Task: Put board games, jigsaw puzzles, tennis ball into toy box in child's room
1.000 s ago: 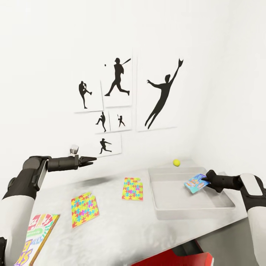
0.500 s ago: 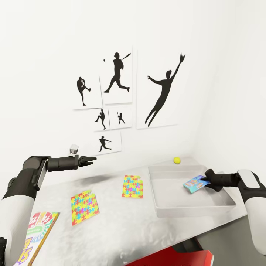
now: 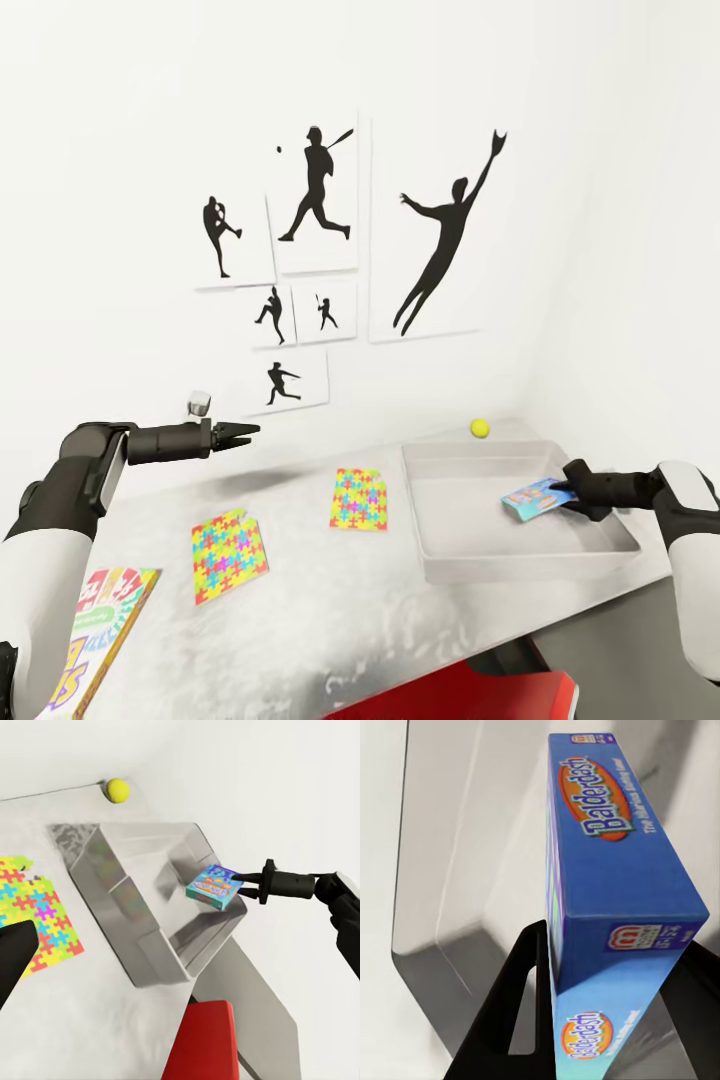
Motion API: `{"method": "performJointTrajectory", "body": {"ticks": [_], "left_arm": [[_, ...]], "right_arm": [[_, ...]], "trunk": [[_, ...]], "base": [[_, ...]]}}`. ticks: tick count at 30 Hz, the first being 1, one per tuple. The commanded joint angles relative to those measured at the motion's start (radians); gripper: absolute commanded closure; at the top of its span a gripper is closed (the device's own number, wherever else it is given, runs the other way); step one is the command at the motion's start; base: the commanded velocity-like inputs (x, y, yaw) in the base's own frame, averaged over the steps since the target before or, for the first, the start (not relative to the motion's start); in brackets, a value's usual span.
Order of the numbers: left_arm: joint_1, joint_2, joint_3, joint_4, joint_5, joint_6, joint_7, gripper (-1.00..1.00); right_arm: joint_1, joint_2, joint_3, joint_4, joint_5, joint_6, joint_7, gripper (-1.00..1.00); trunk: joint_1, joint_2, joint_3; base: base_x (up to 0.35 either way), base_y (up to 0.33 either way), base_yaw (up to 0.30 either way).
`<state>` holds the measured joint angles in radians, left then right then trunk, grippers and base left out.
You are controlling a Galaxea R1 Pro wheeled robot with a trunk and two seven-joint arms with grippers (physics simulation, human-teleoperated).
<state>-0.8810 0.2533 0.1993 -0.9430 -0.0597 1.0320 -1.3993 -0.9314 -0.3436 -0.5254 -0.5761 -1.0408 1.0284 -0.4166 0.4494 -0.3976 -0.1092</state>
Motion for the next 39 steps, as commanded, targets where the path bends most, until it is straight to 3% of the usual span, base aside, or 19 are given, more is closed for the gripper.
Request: {"method": "performJointTrajectory", "body": {"ticks": [1, 21, 30, 39], "left_arm": [[-0.001, 0.000, 0.002, 0.000, -0.006, 0.011, -0.007, -1.00], [-0.001, 0.000, 0.002, 0.000, -0.006, 0.011, -0.009, -1.00], [-0.001, 0.000, 0.004, 0.000, -0.006, 0.011, -0.009, -1.00], [-0.001, 0.000, 0.009, 0.000, -0.006, 0.011, -0.010, -1.00]], "right_arm": [[-0.001, 0.001, -0.004, -0.001, -0.014, 0.002, -0.014, 1.00], [-0.029, 0.002, -0.006, 0.000, -0.056, 0.001, -0.046, 1.00], [-0.036, 0.000, -0.006, -0.001, -0.139, -0.003, -0.118, 1.00], [-0.045, 0.000, -0.007, 0.000, -0.151, -0.005, -0.147, 1.00]], "trunk": [[0.001, -0.002, -0.004], [0.001, -0.002, -0.025], [0.001, -0.002, -0.025], [0.001, -0.002, -0.035]], "base": [[0.000, 0.000, 0.000], [0.000, 0.000, 0.000], [0.000, 0.000, 0.000], [0.000, 0.000, 0.000]]}}
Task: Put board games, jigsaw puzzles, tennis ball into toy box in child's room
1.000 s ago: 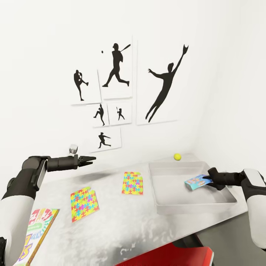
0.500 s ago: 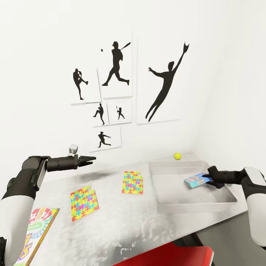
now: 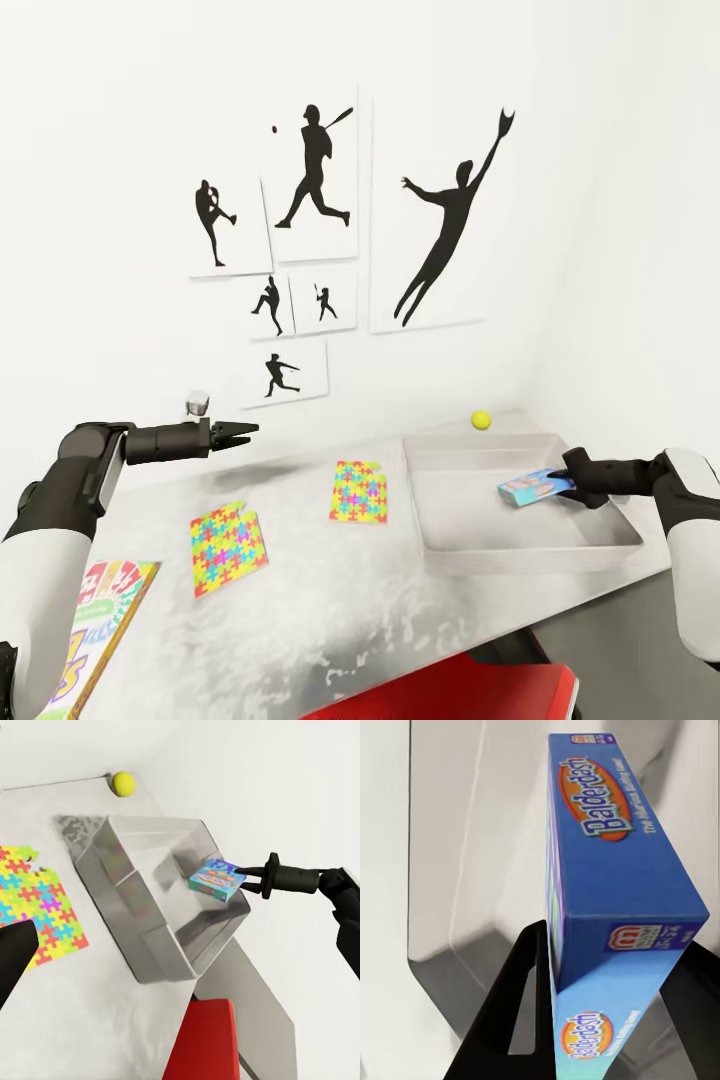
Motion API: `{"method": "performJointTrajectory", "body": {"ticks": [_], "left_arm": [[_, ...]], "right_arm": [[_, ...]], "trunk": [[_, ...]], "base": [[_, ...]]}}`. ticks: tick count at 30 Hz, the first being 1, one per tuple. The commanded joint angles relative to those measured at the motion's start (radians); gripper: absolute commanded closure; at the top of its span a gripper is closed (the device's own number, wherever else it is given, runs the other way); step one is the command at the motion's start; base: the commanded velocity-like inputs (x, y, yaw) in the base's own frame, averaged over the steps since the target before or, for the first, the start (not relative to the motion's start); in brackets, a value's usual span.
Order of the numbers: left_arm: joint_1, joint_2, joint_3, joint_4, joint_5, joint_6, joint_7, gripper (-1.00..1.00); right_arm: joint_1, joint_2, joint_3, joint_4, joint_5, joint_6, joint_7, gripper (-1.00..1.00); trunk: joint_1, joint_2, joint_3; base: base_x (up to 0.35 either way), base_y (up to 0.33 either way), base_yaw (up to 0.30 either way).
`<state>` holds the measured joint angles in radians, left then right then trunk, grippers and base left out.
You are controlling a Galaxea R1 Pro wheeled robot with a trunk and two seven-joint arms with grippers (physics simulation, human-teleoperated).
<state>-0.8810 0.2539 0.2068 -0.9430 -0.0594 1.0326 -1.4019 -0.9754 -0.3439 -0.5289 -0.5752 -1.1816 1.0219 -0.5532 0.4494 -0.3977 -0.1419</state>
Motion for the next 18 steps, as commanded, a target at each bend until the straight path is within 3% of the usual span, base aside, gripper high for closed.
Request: {"method": "performJointTrajectory", "body": {"ticks": [1, 13, 18], "left_arm": [[-0.001, 0.000, 0.002, 0.000, -0.006, 0.010, -0.007, -1.00], [-0.001, 0.001, 0.002, 0.000, -0.005, 0.010, -0.008, -1.00], [-0.001, 0.000, 0.002, 0.000, -0.005, 0.012, -0.008, -1.00]], "right_arm": [[-0.001, 0.000, -0.003, 0.000, -0.010, 0.002, -0.011, 1.00], [-0.002, -0.002, -0.006, 0.000, -0.042, -0.001, -0.013, 1.00], [-0.002, -0.003, -0.035, -0.001, -0.042, -0.002, -0.022, 1.00]], "trunk": [[0.001, -0.002, -0.004], [0.001, -0.002, -0.023], [0.001, -0.002, -0.032]], "base": [[0.000, 0.000, 0.000], [0.000, 0.000, 0.000], [0.000, 0.000, 0.000]]}}
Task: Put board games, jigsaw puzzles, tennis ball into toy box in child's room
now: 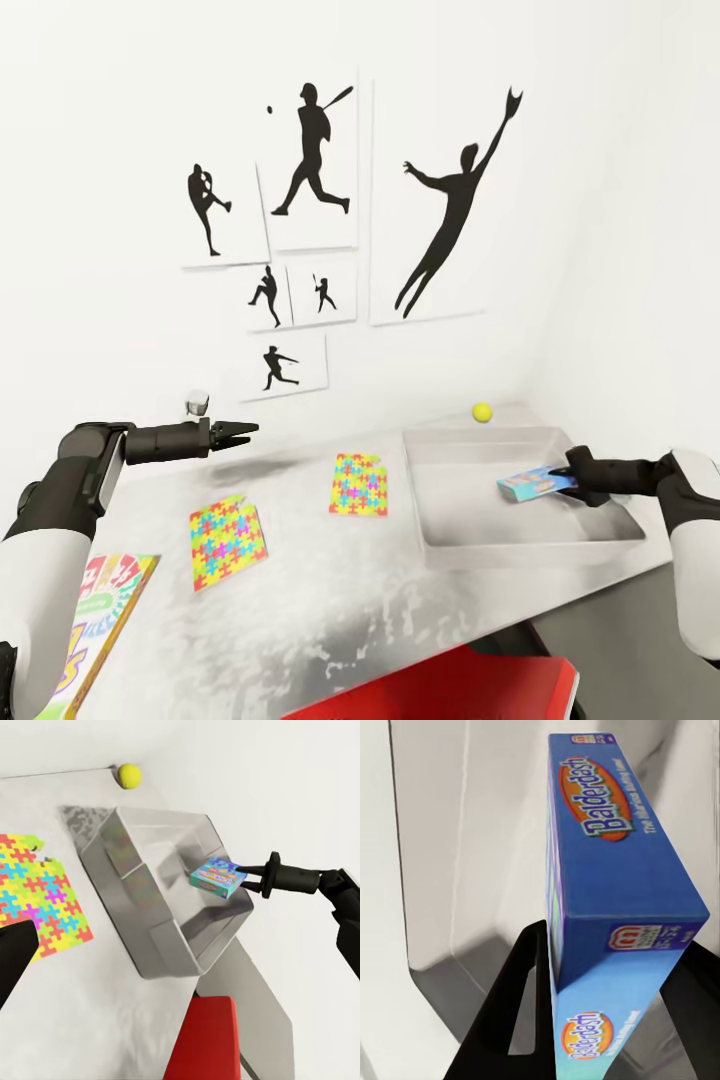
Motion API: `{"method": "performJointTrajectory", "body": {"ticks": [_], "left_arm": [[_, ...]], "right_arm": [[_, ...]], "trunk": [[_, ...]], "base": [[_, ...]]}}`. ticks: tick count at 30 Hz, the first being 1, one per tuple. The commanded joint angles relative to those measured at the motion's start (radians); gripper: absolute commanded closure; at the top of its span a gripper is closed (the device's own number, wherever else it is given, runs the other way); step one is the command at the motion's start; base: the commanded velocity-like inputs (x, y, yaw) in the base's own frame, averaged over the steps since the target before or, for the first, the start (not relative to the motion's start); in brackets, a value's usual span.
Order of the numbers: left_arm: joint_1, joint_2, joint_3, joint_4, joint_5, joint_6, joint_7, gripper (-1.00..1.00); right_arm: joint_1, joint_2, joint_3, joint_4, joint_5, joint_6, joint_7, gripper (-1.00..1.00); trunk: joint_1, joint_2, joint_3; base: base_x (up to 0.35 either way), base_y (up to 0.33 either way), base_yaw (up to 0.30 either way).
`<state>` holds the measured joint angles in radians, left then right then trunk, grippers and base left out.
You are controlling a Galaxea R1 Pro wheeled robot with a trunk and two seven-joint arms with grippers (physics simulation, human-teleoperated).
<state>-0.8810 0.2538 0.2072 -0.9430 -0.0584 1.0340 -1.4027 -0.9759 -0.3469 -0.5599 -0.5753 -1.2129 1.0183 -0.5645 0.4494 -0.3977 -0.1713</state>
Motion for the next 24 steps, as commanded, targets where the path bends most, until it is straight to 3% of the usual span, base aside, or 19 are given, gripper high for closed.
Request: {"method": "performJointTrajectory", "body": {"ticks": [1, 7, 23, 24], "left_arm": [[-0.001, 0.000, 0.001, 0.000, -0.006, 0.011, -0.007, -1.00], [-0.001, -0.001, 0.001, 0.000, -0.006, 0.012, -0.007, -1.00], [-0.001, 0.000, 0.001, 0.000, -0.006, 0.012, -0.007, -1.00], [-0.001, 0.000, 0.001, 0.000, -0.006, 0.012, -0.007, -1.00]], "right_arm": [[-0.001, 0.000, -0.012, -0.001, -0.011, 0.002, -0.017, 1.00], [-0.001, -0.001, -0.046, -0.001, -0.011, 0.002, -0.049, 1.00], [-0.001, -0.001, -0.051, -0.001, -0.011, 0.000, -0.055, 1.00], [-0.001, -0.001, -0.051, -0.001, -0.011, 0.000, -0.055, -1.00]], "trunk": [[0.001, -0.002, -0.003], [0.001, -0.002, -0.005], [0.001, -0.002, -0.006], [0.001, -0.002, -0.006]], "base": [[0.000, 0.000, 0.000], [0.000, 0.000, 0.000], [0.000, 0.000, 0.000], [0.000, 0.000, 0.000]]}}
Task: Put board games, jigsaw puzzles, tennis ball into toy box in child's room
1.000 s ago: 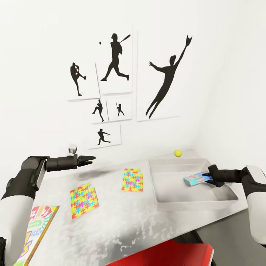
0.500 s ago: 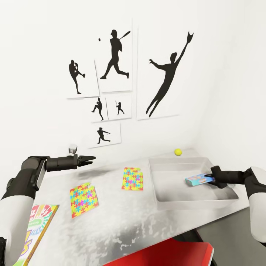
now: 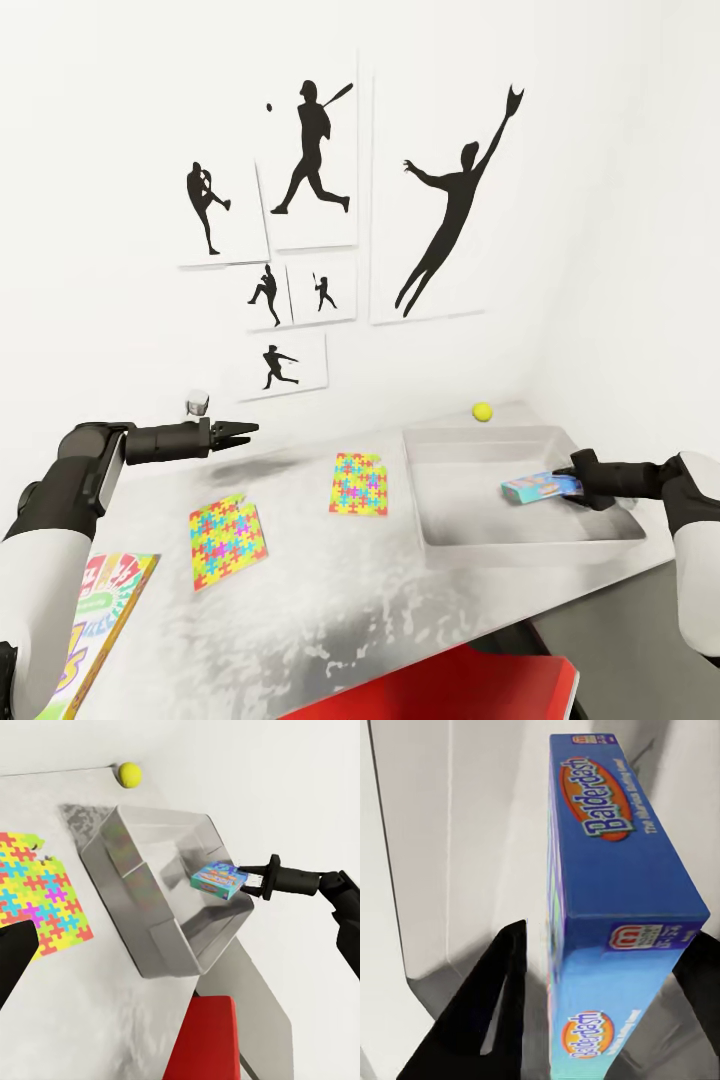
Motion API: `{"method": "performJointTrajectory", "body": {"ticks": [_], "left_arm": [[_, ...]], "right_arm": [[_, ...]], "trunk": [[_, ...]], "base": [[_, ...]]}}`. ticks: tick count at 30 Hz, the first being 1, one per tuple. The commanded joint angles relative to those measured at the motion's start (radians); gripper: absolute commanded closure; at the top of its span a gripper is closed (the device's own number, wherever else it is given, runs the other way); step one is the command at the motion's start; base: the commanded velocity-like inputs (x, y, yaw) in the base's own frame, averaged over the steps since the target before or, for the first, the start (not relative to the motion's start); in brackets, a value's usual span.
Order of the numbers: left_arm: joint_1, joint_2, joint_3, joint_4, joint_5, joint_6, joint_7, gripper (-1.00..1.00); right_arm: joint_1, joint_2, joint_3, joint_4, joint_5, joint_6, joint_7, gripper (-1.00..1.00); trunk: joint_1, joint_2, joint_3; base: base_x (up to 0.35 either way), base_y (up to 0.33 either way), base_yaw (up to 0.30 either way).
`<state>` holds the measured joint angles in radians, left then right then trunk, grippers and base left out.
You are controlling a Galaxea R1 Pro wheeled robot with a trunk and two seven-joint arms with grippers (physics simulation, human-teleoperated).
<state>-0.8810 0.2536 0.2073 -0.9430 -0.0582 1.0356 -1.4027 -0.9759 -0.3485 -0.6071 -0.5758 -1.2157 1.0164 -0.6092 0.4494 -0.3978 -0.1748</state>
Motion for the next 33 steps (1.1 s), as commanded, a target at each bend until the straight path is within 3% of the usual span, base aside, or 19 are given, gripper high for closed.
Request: {"method": "performJointTrajectory", "body": {"ticks": [1, 29, 33], "left_arm": [[-0.001, 0.000, 0.001, 0.000, -0.006, 0.011, -0.007, -1.00], [-0.001, 0.001, 0.001, 0.000, -0.006, 0.010, -0.007, -1.00], [-0.001, 0.015, 0.003, 0.000, -0.004, 0.009, -0.009, -1.00]], "right_arm": [[-0.001, 0.001, -0.003, -0.001, -0.008, 0.002, -0.010, -1.00], [-0.001, 0.005, -0.004, -0.002, -0.015, 0.006, -0.008, -1.00], [-0.001, 0.011, -0.003, -0.006, -0.017, 0.017, -0.003, -1.00]], "trunk": [[0.001, -0.002, -0.002], [0.001, -0.002, -0.002], [0.001, -0.002, -0.002]], "base": [[0.000, 0.000, 0.000], [0.000, 0.000, 0.000], [0.000, 0.000, 0.000]]}}
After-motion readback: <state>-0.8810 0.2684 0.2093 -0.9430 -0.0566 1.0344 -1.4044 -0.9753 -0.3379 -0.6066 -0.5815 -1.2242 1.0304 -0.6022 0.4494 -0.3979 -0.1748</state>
